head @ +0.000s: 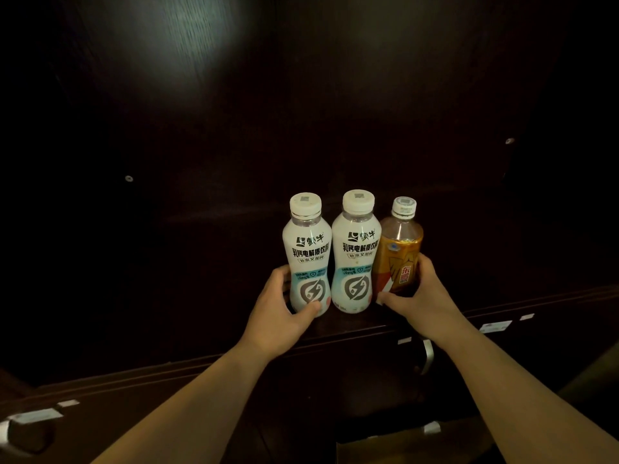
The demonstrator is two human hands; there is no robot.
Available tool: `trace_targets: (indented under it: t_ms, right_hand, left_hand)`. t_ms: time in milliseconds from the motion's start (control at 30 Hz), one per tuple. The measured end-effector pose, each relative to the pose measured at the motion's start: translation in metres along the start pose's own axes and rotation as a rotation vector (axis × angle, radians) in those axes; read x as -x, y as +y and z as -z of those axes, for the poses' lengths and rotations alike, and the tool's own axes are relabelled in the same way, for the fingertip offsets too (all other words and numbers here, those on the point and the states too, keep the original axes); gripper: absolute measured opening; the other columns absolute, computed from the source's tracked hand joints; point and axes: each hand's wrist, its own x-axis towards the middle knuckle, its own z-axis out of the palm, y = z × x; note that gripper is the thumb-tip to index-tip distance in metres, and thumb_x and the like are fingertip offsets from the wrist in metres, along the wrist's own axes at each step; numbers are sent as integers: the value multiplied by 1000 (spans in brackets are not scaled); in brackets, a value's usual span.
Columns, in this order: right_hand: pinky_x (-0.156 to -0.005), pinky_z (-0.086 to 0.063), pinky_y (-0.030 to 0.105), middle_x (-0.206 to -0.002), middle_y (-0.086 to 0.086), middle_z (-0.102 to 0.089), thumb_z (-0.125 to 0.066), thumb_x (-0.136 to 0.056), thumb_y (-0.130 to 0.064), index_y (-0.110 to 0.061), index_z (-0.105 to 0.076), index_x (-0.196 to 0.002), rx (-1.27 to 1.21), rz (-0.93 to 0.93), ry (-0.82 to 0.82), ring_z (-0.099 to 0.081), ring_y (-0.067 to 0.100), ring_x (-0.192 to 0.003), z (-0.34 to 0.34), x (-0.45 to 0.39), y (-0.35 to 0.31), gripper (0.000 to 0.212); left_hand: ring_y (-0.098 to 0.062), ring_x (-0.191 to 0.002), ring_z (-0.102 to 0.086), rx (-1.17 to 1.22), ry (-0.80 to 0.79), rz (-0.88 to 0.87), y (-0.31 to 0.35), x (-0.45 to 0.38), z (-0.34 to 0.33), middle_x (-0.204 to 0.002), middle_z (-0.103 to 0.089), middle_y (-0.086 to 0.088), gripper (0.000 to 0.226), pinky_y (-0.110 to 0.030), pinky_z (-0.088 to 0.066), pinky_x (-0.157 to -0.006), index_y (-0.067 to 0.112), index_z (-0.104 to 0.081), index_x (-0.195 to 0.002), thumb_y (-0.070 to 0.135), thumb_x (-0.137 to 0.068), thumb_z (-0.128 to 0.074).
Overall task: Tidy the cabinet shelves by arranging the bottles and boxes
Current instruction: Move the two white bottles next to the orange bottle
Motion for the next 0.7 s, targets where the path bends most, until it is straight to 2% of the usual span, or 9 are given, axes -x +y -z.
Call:
trace_targets:
  t_ms: [100,167,267,333,433,500,567,633,700]
  right_hand:
    - [-83,-41,19,-118,-21,-59,-89,-66,-31,-45,-25,-142,-7,-1,-3,-52,-10,-104,0,0,0,100]
    - [-83,-40,20,-119,-22,-56,-89,-67,-30,-46,-24,-142,-13,-7,-2,-50,-11,-104,1,1,0,101]
    - [-78,-36,14,-122,-26,-49,-90,-65,-32,-50,-23,-141,-21,-11,21,-46,-16,-102,1,5,-2,103]
    - [-86,-36,16,-135,-21,-44,-91,-65,-32,-48,-21,-144,-28,-18,36,-44,-11,-114,1,12,-2,106]
    - [-96,-37,24,-152,-13,-31,-88,-68,-34,-44,-14,-149,-45,-54,130,-33,5,-135,-4,36,-5,110]
    - [-98,-43,29,-150,-8,-32,-83,-73,-36,-40,-19,-148,-74,-62,285,-35,9,-134,-13,59,-6,99]
    - [-104,-44,45,-142,-4,-39,-76,-79,-38,-34,-29,-143,-62,-38,444,-42,12,-127,-28,86,-12,79]
    - [-100,-46,50,-129,-6,-44,-69,-84,-38,-32,-38,-133,-28,26,477,-47,12,-119,-50,108,-31,58]
    - [-96,-47,44,-121,-11,-45,-64,-84,-37,-34,-44,-125,-13,137,403,-49,6,-113,-78,122,-61,46]
  left_hand:
    - [1,-118,-56,-1,2,-6,0,-1,-1,-129,-57,20,76,-35,-52,-97,47,-42,-129,53,-64,-80]
    - [3,-117,-56,10,5,-11,0,0,-1,-128,-57,21,74,-31,-52,-95,59,-42,-123,57,-61,-82]
    - [5,-117,-55,13,14,-11,1,0,-1,-127,-57,23,71,-24,-50,-92,69,-37,-114,59,-60,-82]
    - [7,-120,-52,21,12,-1,3,1,-1,-130,-54,24,73,-22,-46,-93,67,-36,-117,60,-60,-81]
    - [5,-125,-47,42,11,29,4,8,4,-137,-48,21,86,-24,-43,-101,48,-34,-136,60,-63,-77]
    - [1,-127,-45,44,21,77,2,20,12,-138,-46,15,90,-25,-39,-105,37,-31,-143,62,-67,-71]
    - [-4,-128,-45,27,35,114,0,35,30,-136,-47,13,83,-29,-39,-107,35,-32,-142,62,-71,-66]
    - [-2,-128,-44,-66,35,127,0,51,57,-135,-48,16,79,-32,-40,-108,36,-35,-142,67,-74,-58]
    - [2,-126,-44,-182,30,109,3,68,95,-135,-48,20,78,-26,-40,-104,38,-36,-144,74,-76,-49]
